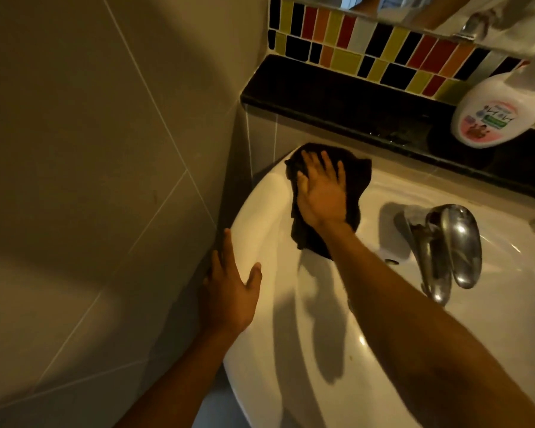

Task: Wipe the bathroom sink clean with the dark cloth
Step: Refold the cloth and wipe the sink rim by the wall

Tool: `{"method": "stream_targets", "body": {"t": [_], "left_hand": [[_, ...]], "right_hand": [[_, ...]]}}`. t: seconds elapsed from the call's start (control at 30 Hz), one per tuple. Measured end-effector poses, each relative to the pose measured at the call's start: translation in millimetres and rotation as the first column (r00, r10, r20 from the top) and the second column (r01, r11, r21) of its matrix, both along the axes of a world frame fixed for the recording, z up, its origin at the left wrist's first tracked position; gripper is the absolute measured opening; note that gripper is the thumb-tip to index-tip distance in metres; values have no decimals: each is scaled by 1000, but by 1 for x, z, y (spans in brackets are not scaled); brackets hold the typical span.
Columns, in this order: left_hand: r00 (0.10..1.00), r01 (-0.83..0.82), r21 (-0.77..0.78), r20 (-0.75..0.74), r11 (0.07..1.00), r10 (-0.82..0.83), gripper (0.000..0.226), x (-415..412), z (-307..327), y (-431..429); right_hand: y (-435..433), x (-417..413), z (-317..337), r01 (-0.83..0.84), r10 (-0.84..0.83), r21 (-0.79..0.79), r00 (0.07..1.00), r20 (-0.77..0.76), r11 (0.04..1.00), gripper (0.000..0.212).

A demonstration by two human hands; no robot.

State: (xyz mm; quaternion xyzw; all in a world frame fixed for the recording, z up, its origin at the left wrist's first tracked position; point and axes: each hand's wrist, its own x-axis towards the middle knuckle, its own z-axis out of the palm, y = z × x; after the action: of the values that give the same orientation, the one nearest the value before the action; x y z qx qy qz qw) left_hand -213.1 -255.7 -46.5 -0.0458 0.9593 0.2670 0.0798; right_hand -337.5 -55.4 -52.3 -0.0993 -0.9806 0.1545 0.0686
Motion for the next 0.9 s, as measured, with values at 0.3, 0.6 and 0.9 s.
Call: {"method": "stream_targets", "body": {"t": [0.3, 0.6, 0.9], "left_hand": [[1000, 7, 1, -16, 1000, -7, 88, 1, 3, 0], [998, -18, 26, 63, 999, 16, 88, 1, 3, 0], [999, 1, 35, 54, 999, -3, 85, 1, 6, -1]], "right_hand": [[13, -6, 8, -266, 265, -1, 960, 87, 964, 52], [25, 83, -8, 354, -370, 112, 911, 185, 928, 62], [28, 78, -1, 304, -326, 123, 908, 264, 945, 60]]}}
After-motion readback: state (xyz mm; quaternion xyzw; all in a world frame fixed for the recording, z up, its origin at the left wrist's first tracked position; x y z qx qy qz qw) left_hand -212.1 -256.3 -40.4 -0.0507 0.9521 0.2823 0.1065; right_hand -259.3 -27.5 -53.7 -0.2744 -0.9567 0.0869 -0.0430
